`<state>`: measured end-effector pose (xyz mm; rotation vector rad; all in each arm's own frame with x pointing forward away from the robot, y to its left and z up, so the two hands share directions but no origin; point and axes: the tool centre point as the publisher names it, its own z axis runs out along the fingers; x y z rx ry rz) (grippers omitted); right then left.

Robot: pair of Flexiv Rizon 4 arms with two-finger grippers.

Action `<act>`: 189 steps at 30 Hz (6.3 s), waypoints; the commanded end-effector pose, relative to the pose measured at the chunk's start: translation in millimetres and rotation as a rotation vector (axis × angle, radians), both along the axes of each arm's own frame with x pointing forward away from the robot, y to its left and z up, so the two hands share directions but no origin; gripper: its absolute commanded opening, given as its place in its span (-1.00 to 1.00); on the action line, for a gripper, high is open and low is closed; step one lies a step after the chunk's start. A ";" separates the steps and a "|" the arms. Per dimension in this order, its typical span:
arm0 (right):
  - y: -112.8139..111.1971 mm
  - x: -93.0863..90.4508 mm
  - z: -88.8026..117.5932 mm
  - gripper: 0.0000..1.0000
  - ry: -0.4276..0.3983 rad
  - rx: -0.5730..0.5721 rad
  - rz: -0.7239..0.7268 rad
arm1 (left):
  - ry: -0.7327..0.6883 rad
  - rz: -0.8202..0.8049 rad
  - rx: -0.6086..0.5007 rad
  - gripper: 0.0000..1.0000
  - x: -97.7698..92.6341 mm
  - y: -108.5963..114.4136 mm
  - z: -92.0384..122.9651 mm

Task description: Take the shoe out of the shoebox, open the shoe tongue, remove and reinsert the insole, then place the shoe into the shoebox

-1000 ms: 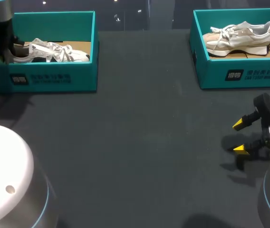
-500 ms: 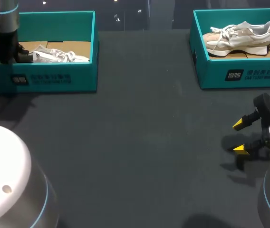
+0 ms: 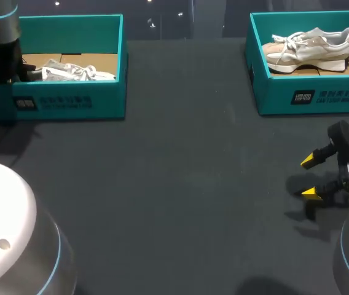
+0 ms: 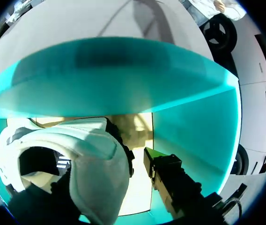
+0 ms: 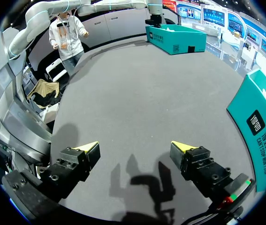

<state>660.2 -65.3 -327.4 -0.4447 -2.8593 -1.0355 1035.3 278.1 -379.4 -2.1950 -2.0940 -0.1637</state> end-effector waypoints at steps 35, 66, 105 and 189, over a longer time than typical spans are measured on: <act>0.4 -2.0 0.6 1.00 -0.002 -0.004 -0.002 | -0.007 -0.047 -0.159 1.00 -55.4 -1.9 201.4; -42.7 107.7 119.8 1.00 0.124 -0.257 -0.495 | 0.015 -0.110 -0.142 1.00 -64.7 -1.6 207.8; -135.4 347.0 160.5 1.00 0.282 -0.470 -0.983 | 0.015 -0.110 -0.142 1.00 -64.7 -1.6 207.8; -258.5 501.8 -38.3 0.47 0.535 -0.629 -1.327 | 0.015 -0.110 -0.142 1.00 -64.7 -1.6 207.8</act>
